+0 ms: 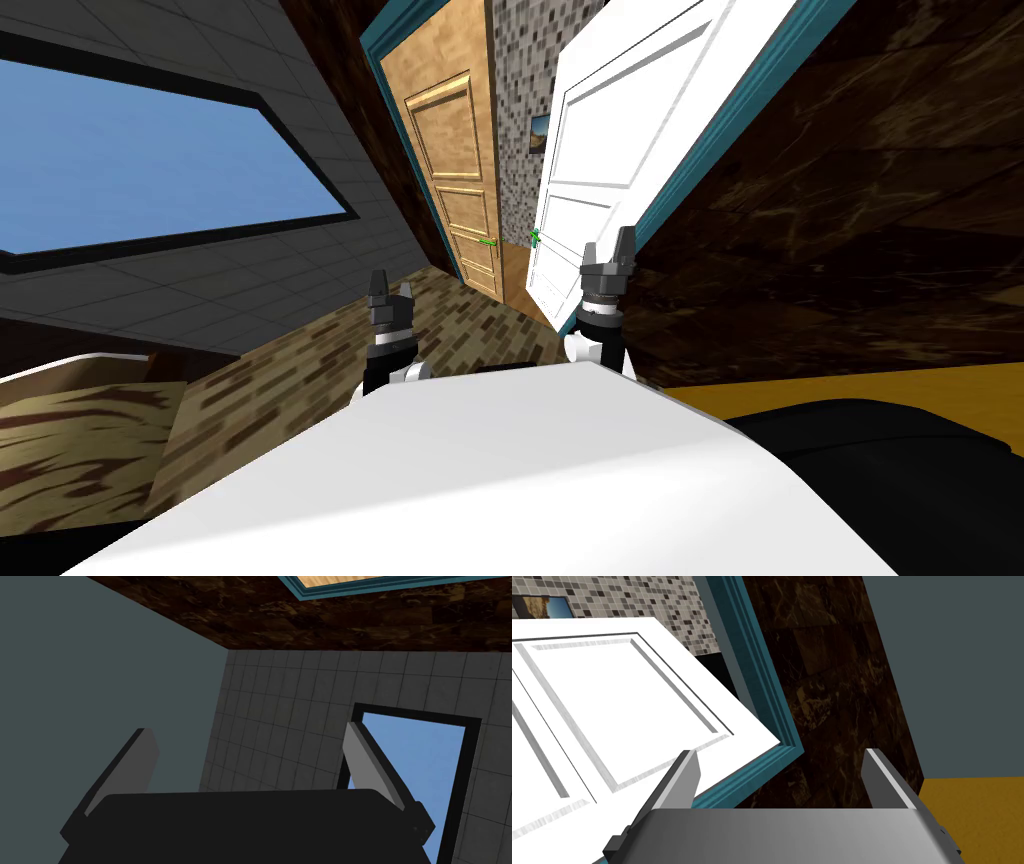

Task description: Push the door open

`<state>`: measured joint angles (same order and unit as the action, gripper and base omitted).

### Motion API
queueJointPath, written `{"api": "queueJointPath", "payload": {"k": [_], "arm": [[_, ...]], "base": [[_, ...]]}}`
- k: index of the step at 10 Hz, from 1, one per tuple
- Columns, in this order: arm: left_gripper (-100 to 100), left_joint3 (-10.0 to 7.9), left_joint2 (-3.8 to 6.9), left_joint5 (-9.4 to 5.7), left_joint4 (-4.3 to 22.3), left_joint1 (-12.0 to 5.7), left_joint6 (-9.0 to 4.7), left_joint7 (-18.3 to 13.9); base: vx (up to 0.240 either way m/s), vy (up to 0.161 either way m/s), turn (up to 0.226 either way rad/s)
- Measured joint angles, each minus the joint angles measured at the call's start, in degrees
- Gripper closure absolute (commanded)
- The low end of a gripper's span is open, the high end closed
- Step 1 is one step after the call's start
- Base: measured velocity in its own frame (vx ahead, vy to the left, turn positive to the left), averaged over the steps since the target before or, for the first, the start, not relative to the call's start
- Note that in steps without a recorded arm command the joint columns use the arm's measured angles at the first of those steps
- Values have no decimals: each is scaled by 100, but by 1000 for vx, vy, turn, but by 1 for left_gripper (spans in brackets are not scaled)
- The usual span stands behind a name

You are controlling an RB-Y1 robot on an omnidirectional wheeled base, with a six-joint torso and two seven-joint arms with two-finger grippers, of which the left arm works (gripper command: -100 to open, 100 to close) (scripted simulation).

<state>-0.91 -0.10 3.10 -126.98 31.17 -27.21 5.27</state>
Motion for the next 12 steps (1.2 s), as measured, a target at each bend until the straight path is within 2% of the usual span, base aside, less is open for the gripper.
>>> {"api": "queueJointPath", "payload": {"k": [2,3,6,8,10,11,12], "arm": [[-100,125,54,-118,186,-117,34,106],[-100,175,77,-182,332,-232,47,170],[-100,340,195,-427,616,-381,93,320],[-100,483,248,-614,891,-571,148,460],[-100,605,280,-759,1165,-718,142,581],[-100,667,335,-868,1297,-770,140,633],[-100,741,330,-945,1414,-862,173,707]], "base": [[197,74,-58],[202,101,-63],[171,81,-65],[174,94,-79],[83,89,-63],[119,104,-77],[120,80,-55]]}}
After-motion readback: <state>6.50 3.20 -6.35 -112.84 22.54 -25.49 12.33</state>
